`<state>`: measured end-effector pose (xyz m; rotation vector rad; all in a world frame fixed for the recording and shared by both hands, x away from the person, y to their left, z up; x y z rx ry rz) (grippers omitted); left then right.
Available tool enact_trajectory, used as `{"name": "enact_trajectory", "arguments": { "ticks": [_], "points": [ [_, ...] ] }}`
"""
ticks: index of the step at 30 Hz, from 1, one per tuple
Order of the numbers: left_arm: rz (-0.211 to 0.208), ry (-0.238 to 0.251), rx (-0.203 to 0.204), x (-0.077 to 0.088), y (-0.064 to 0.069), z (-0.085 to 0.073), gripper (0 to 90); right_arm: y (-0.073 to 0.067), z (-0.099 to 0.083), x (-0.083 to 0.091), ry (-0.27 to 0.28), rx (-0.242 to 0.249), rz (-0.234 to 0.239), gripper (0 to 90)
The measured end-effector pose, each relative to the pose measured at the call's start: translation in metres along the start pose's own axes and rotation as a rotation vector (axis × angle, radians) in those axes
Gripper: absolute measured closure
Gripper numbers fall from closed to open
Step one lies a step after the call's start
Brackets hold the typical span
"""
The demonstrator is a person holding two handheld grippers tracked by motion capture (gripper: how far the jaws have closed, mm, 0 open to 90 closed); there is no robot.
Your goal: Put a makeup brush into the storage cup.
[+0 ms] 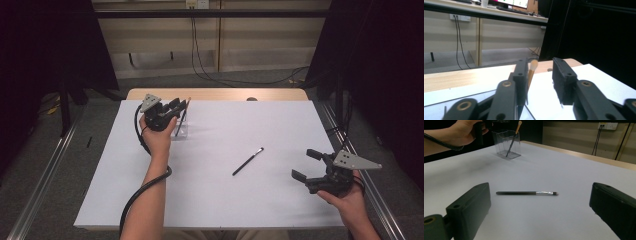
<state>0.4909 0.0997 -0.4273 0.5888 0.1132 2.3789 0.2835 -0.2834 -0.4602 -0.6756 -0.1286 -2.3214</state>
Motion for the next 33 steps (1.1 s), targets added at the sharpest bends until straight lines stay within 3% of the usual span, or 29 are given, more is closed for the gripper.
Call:
{"name": "enact_trajectory", "arguments": {
  "ticks": [5,10,15,25,29,33],
  "points": [
    [-0.022,0.037,-0.003,0.007,0.002,0.0,52.1,-0.001,0.001,0.0,0.003,0.0,0.003,3.1],
    [-0.042,0.051,-0.026,0.013,0.005,-0.003,48.4,-0.002,0.0,-0.001,-0.004,0.005,0.005,3.1],
    [-0.07,0.092,-0.017,0.021,0.007,-0.004,42.3,-0.003,0.001,-0.001,-0.002,0.006,0.005,3.1],
    [-0.099,0.083,-0.071,0.034,0.012,-0.007,29.0,-0.005,0.001,-0.002,-0.006,0.007,0.007,3.1],
    [-0.142,0.054,-0.078,0.038,0.016,-0.009,20.6,-0.006,0.001,-0.002,-0.004,0.011,0.008,3.1],
    [-0.137,0.034,-0.096,0.041,0.017,-0.011,16.6,-0.007,0.001,-0.002,-0.005,0.008,0.011,3.1]
  ]
}}
Point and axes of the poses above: each handheld gripper's, and its own axes: x roughly backward along the jaws, z roughly out of its top, y roughly to its right, the point moved 8 cm from there along -x, roughly forward along the jaws, and after that the axes turned 14 degrees about -y, right-handed, at the moved point
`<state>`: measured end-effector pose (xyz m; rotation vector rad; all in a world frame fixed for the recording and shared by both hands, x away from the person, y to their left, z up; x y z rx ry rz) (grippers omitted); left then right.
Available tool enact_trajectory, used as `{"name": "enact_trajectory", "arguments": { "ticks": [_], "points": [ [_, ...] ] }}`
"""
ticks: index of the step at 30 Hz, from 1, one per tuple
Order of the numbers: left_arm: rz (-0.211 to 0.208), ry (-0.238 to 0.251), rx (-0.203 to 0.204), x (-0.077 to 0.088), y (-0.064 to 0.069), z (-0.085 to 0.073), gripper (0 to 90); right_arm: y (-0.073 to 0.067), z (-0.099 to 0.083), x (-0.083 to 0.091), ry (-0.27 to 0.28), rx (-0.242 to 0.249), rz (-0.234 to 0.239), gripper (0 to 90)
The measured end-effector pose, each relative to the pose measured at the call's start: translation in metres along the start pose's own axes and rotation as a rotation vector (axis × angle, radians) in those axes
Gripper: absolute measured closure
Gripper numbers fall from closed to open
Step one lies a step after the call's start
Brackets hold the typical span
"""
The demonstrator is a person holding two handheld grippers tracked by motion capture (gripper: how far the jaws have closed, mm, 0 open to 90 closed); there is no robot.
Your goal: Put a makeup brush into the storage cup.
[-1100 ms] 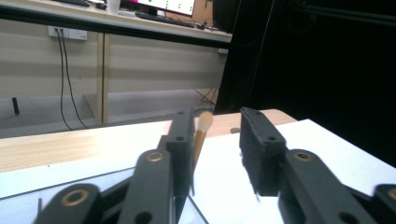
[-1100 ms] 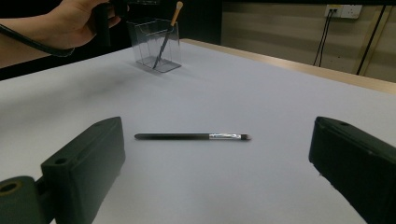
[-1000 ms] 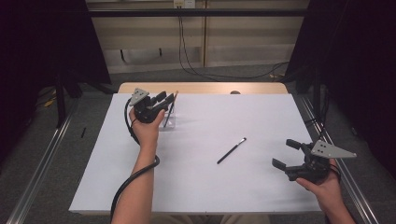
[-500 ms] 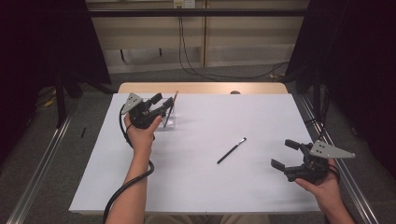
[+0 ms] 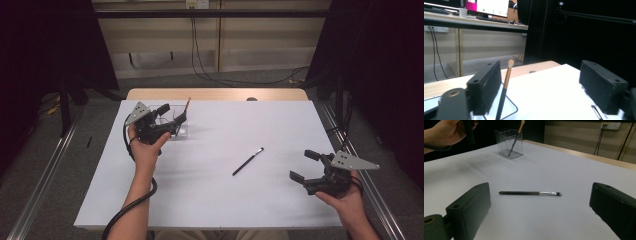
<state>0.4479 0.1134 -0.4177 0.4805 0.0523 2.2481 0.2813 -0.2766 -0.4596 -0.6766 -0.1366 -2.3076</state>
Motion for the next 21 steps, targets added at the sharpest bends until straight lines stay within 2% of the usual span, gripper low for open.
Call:
{"name": "enact_trajectory", "arguments": {
  "ticks": [3,8,13,17,21],
  "points": [
    [-0.01,-0.004,-0.006,0.002,0.002,-0.001,13.4,-0.001,0.0,0.0,-0.003,0.001,0.001,3.1],
    [-0.032,-0.029,0.013,0.005,0.004,-0.006,9.1,-0.001,0.0,0.0,-0.003,-0.001,0.0,3.1],
    [-0.04,-0.028,0.02,0.01,0.005,-0.007,4.4,-0.002,0.0,-0.001,-0.003,0.004,0.0,3.1],
    [-0.057,-0.064,-0.002,0.013,0.007,-0.012,0.8,-0.002,0.0,-0.001,-0.001,0.002,0.0,3.1],
    [-0.081,-0.065,-0.004,0.017,0.011,-0.014,0.0,-0.002,0.001,-0.001,0.001,0.003,0.0,3.1]
  ]
}}
Point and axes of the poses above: each handheld gripper's, and its own axes: x roughly backward along the jaws, z roughly out of its top, y roughly to its right, the point moved 8 cm from there along -x, roughly forward along the jaws, and after that the axes turned 14 degrees about -y, right-handed, at the moved point
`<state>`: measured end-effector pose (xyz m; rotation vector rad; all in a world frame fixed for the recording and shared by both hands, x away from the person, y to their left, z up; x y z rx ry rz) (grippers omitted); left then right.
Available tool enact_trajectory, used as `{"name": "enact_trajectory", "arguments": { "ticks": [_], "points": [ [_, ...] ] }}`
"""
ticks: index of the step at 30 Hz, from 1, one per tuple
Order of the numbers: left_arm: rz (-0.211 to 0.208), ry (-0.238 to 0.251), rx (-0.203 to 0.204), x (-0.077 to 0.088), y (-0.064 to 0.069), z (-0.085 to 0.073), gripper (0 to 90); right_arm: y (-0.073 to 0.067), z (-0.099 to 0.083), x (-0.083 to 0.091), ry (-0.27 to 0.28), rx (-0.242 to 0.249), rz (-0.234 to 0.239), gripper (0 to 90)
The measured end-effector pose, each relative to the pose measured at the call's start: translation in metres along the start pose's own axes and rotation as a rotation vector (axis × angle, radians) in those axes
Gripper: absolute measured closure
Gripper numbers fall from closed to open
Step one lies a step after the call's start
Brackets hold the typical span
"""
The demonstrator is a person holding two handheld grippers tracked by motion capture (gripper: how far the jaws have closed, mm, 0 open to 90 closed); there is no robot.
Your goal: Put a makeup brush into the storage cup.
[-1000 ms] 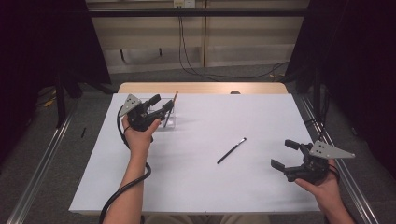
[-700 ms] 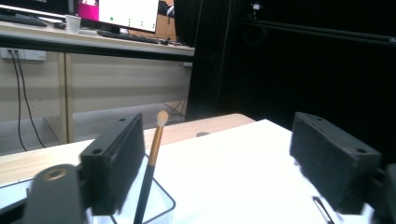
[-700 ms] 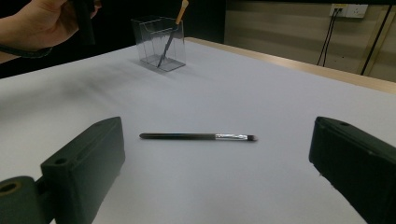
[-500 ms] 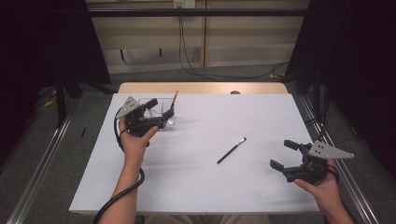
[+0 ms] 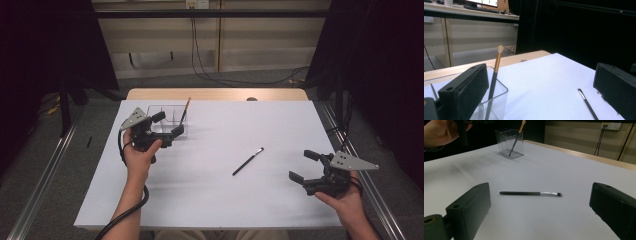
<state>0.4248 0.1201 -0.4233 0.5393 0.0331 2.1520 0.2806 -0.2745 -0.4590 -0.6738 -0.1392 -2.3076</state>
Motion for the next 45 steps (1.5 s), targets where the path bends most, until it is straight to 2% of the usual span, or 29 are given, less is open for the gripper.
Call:
{"name": "enact_trajectory", "arguments": {
  "ticks": [6,12,32,45],
  "points": [
    [-0.001,-0.054,-0.044,0.005,0.004,-0.009,0.0,0.0,0.0,0.0,-0.001,0.001,-0.001,3.1],
    [-0.006,-0.069,-0.064,0.011,0.008,-0.012,0.0,0.0,-0.001,-0.001,-0.004,0.002,-0.001,3.0],
    [-0.026,-0.085,-0.075,0.031,0.014,-0.028,0.1,-0.003,0.0,-0.002,-0.005,0.001,0.001,3.0],
    [-0.023,-0.09,-0.088,0.045,0.015,-0.036,0.0,-0.004,0.0,-0.002,-0.004,0.002,0.002,3.0]
  ]
}}
Point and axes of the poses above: each handheld gripper's, and its own axes: x roughly backward along the jaws, z roughly out of its top, y roughly to its right, the point moved 8 cm from there along -x, roughly forward along the jaws, and after that the axes turned 14 degrees about -y, right-handed, at the moved point
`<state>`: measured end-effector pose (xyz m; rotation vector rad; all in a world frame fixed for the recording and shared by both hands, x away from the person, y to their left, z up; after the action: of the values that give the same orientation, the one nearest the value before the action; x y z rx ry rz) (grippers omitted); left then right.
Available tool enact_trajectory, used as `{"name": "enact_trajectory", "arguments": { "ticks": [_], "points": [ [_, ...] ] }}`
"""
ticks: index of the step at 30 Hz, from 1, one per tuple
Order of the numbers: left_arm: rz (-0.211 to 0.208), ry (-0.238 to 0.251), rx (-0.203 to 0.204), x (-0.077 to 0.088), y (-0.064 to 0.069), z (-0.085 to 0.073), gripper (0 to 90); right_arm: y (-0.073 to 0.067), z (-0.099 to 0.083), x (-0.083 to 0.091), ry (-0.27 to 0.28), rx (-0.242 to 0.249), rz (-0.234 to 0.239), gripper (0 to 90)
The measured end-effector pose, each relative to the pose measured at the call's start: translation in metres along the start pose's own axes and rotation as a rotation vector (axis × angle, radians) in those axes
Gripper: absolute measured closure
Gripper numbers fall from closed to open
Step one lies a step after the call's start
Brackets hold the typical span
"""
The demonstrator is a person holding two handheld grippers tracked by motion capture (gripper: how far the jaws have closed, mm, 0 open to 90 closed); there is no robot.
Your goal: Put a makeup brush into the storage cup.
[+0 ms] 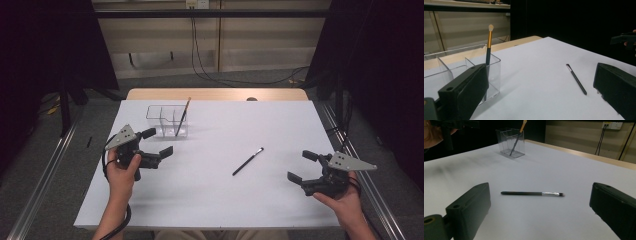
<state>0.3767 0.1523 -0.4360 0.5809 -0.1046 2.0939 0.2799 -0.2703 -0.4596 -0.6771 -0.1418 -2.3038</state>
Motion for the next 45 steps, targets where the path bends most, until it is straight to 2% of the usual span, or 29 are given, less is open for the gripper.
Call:
{"name": "enact_trajectory", "arguments": {
  "ticks": [19,30,45],
  "points": [
    [0.029,-0.001,-0.004,0.024,-0.005,-0.016,0.0,-0.002,0.001,-0.001,-0.003,0.003,0.001,3.0],
    [0.045,0.005,0.009,0.036,-0.008,-0.024,0.0,-0.002,0.001,-0.002,-0.003,0.005,0.0,3.0],
    [0.064,-0.02,0.004,0.049,-0.007,-0.037,0.0,-0.003,0.0,-0.003,-0.009,0.004,0.0,3.0]
  ]
}}
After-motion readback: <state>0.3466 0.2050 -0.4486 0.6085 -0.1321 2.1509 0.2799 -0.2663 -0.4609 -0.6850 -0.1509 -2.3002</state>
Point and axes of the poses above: each handheld gripper's, and its own axes: x roughly backward along the jaws, z roughly out of its top, y roughly to its right, the point moved 8 cm from there along -x, roughly forward along the jaws, and after that the axes turned 14 degrees about -y, right-handed, at the moved point
